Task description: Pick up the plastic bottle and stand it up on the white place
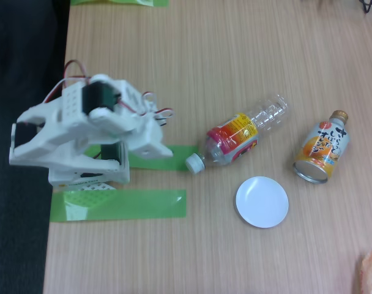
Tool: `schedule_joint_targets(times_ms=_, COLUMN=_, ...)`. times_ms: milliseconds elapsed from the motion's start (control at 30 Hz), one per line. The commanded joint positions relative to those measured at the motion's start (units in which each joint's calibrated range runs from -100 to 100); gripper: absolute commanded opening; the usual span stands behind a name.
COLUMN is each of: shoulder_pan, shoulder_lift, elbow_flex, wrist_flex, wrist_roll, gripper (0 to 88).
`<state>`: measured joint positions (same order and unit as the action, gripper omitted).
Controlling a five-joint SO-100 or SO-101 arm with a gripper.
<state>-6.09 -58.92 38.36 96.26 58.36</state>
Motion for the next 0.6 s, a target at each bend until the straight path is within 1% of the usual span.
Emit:
schedule_joint_targets(times_ms=0, shoulder_pan=-0.4, shoulder_lift=12.5, elbow_flex=-9.1, wrist_flex=0.2, wrist_roll=0.4, gripper=27.3)
schedule_joint_targets(times_ms=167, shoulder_pan=-1.5, shoulder_lift=24.5, elbow_flex=-14.1, wrist_flex=-0.1, wrist_roll=3.5, gripper=28.0)
schedule_joint_targets(times_ms=267, shoulder_pan=-1.7, shoulder_lift=27.0, elbow_flex=-13.1, wrist_flex=-4.0, wrist_roll=4.5, gripper=28.1)
schedule_joint_targets(times_ms=367, shoulder_pan=-1.7, shoulder_lift=28.1, elbow_flex=-9.4, wrist_flex=-9.7, wrist_roll=6.0, gripper=29.1)
schedule_joint_targets(times_ms=433, shoulder_pan=-1.5, shoulder_lift=28.2, elbow_flex=-5.6, wrist_flex=-14.4, wrist_roll=6.8, gripper=32.1)
schedule_joint_targets(times_ms=500, shoulder_pan=-1.3, shoulder_lift=27.8, elbow_flex=-1.1, wrist_flex=-18.2, wrist_roll=7.0, gripper=34.8)
schedule_joint_targets(times_ms=567, shoulder_pan=-1.5, shoulder_lift=27.6, elbow_flex=3.3, wrist_flex=-20.8, wrist_roll=7.0, gripper=35.1)
